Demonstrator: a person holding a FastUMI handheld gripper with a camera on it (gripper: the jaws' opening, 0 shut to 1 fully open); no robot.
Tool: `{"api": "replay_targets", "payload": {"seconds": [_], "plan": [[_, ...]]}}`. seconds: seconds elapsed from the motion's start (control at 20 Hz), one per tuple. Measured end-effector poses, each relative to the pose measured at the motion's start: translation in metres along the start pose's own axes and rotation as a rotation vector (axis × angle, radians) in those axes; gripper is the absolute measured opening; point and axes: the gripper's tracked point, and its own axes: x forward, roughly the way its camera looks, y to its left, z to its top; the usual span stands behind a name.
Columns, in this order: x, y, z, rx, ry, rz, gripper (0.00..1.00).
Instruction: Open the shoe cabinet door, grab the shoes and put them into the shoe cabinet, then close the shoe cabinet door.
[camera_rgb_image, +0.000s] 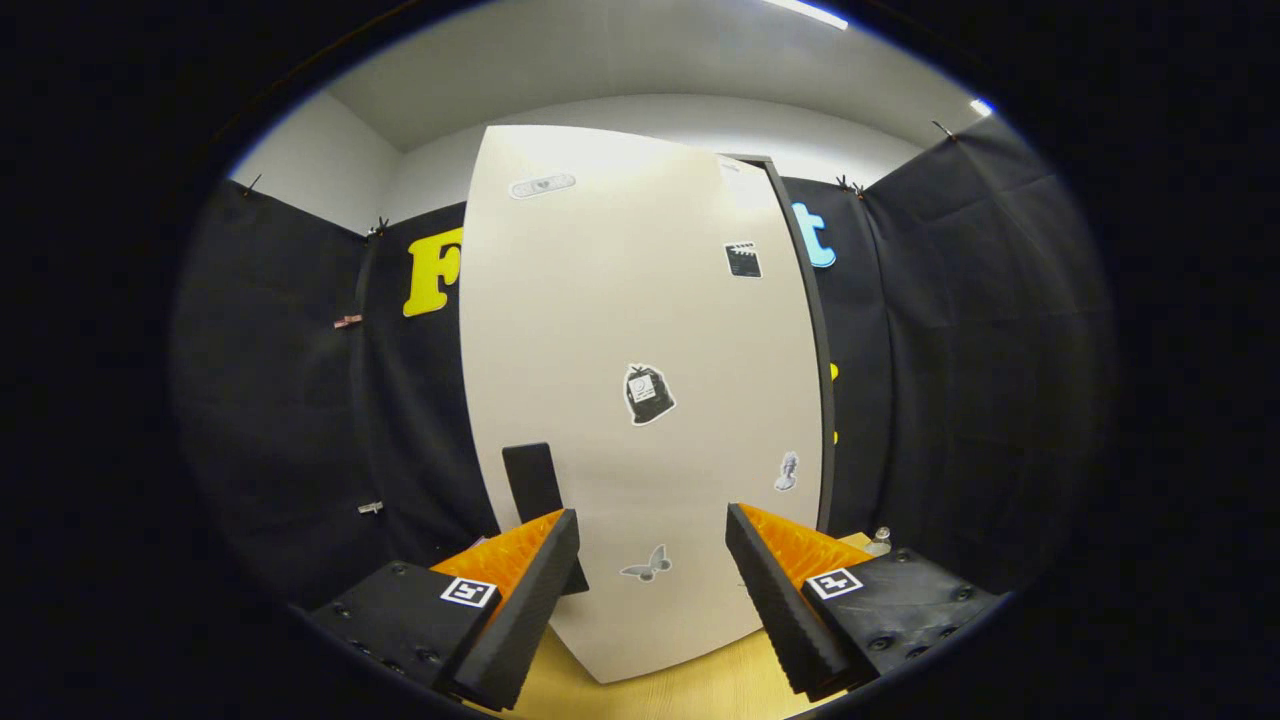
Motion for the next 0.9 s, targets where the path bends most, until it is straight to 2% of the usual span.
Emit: {"api": "replay_targets", "payload": {"seconds": [0.7, 0.9], "plan": [[-0.002, 0.022, -0.003, -0.101, 0.002, 0.012, 0.96], [-0.004, 0.019, -0.008, -0.124, 0.015, -0.006, 0.96]]}}
